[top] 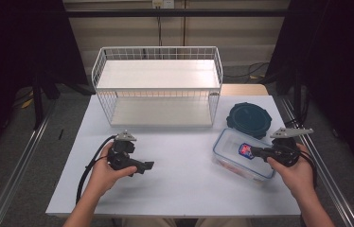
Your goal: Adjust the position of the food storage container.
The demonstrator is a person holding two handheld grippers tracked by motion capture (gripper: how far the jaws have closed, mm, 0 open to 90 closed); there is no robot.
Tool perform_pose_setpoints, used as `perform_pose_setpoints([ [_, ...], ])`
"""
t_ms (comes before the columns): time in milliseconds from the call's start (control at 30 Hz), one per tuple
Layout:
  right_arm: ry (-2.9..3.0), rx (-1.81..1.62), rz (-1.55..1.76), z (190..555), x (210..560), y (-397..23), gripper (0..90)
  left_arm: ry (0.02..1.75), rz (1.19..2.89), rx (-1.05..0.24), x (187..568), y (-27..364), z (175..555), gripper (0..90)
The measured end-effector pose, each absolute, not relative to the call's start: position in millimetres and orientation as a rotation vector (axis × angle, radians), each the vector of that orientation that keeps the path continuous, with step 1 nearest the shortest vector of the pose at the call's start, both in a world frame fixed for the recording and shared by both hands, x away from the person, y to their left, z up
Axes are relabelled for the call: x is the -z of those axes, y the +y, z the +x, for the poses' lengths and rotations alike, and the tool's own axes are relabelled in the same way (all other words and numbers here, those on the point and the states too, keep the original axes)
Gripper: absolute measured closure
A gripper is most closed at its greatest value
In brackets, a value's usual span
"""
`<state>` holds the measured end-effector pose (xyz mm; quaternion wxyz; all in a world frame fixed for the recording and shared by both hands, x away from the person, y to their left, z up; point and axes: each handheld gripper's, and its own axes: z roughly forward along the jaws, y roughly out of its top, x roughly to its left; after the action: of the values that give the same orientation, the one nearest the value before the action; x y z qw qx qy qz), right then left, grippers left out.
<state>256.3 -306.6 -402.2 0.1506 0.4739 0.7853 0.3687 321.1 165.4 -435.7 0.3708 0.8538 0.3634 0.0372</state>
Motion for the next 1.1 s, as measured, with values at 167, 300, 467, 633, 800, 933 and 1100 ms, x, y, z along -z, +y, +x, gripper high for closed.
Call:
perform_pose_setpoints([
  [167,2.229,-1.033,1.376,255,402,-316,90.0,0.938,2.190,-0.094,436,163,322,0.0],
  [300,2.205,-1.029,1.410,254,403,-326,90.0,0.929,2.209,-0.082,436,162,324,0.0],
  [467,2.184,-1.014,1.442,251,405,-333,90.0,0.914,2.217,-0.079,438,159,325,0.0],
  [633,2.151,-0.986,1.463,247,405,-342,90.0,0.917,2.211,-0.081,440,156,326,0.0],
  [800,2.134,-0.957,1.479,245,407,-349,90.0,0.908,2.224,-0.069,440,156,328,0.0],
  [933,2.113,-0.922,1.480,242,406,-355,90.0,0.910,2.214,-0.077,441,155,328,0.0],
  [1100,2.092,-0.912,1.511,240,406,-360,90.0,0.903,2.222,-0.078,442,153,328,0.0],
])
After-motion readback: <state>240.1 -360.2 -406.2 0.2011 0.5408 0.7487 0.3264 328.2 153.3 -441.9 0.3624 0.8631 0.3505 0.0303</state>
